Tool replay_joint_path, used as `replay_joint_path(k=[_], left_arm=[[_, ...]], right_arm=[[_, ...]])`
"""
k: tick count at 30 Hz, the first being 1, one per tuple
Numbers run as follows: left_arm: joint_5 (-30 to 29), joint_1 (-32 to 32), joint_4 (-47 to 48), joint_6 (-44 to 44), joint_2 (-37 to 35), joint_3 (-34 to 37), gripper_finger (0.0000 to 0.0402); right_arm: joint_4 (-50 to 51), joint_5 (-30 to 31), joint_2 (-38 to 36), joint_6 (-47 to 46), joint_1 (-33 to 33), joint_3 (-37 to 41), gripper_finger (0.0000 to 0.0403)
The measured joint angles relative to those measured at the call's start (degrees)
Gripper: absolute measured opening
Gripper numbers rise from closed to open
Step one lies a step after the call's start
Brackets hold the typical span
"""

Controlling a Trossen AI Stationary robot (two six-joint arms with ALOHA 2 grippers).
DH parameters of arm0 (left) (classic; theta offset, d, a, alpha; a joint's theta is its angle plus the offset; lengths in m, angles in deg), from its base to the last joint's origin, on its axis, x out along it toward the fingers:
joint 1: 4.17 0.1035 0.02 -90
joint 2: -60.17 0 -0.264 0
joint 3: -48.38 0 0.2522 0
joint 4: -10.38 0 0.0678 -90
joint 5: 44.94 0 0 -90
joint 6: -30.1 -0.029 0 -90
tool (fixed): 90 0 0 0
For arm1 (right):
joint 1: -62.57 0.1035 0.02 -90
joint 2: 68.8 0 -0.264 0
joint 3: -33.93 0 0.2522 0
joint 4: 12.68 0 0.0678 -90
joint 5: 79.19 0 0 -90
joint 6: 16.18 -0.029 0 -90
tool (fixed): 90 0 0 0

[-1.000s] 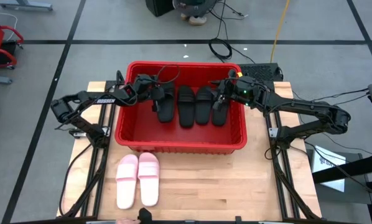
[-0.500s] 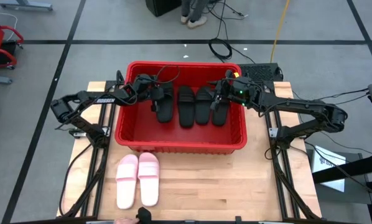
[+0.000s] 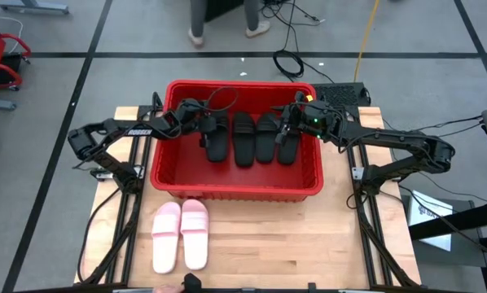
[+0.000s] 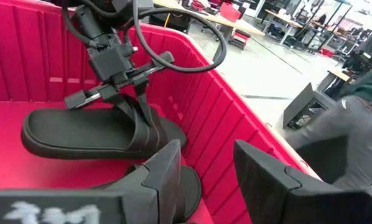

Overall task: Pick and place slides into bin
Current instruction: Put the black slide into the red bin

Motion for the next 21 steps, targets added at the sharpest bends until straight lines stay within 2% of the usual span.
replay_joint_path(k=[9,21], left_arm=[[-1.55,-0.23,-0.42,0.05,2.53,-0.04,0.0057],[-1.44,-1.14,-7.92,3.69,3.58,-0.02,0.0174]], right_arm=[[-0.05,0.00,0.00,0.00,0.00,0.00,0.0139],[-0.05,0.00,-0.02,0.00,0.02,0.00,0.0139]])
